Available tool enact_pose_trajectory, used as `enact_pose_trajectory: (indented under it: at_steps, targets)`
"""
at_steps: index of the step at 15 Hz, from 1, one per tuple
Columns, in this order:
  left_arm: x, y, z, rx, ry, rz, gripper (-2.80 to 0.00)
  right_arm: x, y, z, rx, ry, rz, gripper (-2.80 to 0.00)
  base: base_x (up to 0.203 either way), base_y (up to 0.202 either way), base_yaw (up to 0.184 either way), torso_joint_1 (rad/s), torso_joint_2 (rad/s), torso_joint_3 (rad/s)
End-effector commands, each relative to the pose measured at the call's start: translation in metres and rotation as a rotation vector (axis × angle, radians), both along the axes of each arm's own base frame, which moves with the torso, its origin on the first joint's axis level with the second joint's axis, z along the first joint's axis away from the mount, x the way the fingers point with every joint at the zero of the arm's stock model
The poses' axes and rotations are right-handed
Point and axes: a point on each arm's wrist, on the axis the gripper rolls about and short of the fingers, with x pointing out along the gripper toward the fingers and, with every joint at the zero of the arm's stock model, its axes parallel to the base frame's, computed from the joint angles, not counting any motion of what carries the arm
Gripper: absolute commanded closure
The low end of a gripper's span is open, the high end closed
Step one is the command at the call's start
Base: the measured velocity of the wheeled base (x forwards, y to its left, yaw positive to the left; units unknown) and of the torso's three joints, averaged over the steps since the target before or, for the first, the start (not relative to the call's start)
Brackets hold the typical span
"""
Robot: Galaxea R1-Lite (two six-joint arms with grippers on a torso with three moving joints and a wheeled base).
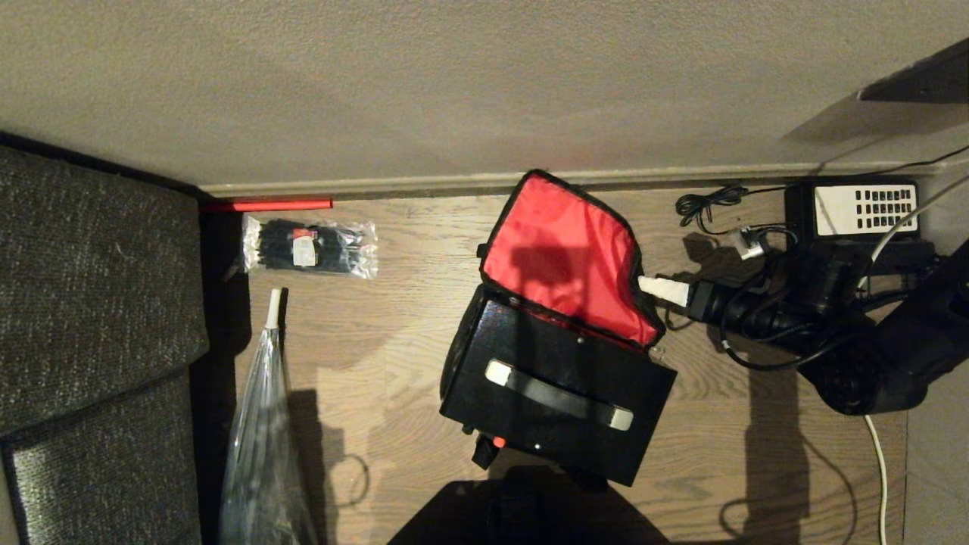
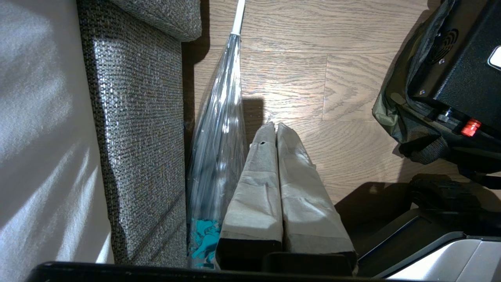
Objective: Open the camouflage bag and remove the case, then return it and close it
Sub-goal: Close the top of the storage box
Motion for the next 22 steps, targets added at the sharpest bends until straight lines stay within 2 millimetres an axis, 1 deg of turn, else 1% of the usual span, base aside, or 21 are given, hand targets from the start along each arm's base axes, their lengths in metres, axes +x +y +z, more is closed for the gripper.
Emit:
enact_pose_trajectory:
  at_steps: [1,5,7,9,12,14,15,17,21,22]
  targets:
    - [0.000,0.000,-0.001,-0.001,0.001,0.001,0.00,0.003,0.000,0.016,0.007,-0.056,0.007,-2.80,0.000,0.000,0.000,0.000,0.00,0.000]
    - [0.000,0.000,-0.001,-0.001,0.000,0.001,0.00,0.004,0.001,0.023,0.007,-0.086,0.027,-2.80,0.000,0.000,0.000,0.000,0.00,0.000]
    - [0.000,0.000,-0.001,-0.001,0.000,0.001,0.00,0.001,0.000,0.037,0.012,-0.115,0.047,-2.80,0.000,0.000,0.000,0.000,0.00,0.000]
    - [0.000,0.000,-0.001,-0.001,0.000,0.001,0.00,0.000,0.001,0.037,0.003,-0.119,0.059,-2.80,0.000,0.000,0.000,0.000,0.00,0.000]
    - [0.000,0.000,-0.001,-0.001,0.001,0.002,0.00,0.004,0.001,0.019,-0.003,-0.066,0.059,-2.80,0.000,0.000,0.000,0.000,0.00,0.000]
    - [0.000,0.000,-0.001,-0.001,0.001,0.001,0.00,0.006,0.002,0.012,-0.017,-0.067,0.060,-2.80,0.000,0.000,0.000,0.000,0.00,0.000]
    - [0.000,0.000,-0.001,-0.001,0.000,0.001,0.00,0.007,0.002,0.009,-0.026,-0.071,0.062,0.00,0.000,0.000,0.000,0.000,0.00,0.000]
    - [0.000,0.000,-0.001,-0.001,0.001,0.001,0.00,0.010,0.002,0.002,-0.072,-0.106,0.064,0.00,0.000,0.000,0.000,0.000,0.00,0.000]
    - [0.000,0.000,-0.001,-0.001,0.000,0.001,0.00,0.010,0.002,0.001,-0.142,-0.199,0.070,0.00,0.000,0.000,0.000,0.000,0.00,0.000]
    - [0.000,0.000,-0.001,-0.001,0.001,0.001,0.00,0.009,0.001,0.004,-0.144,-0.225,0.070,0.00,0.000,0.000,0.000,0.000,0.00,0.000]
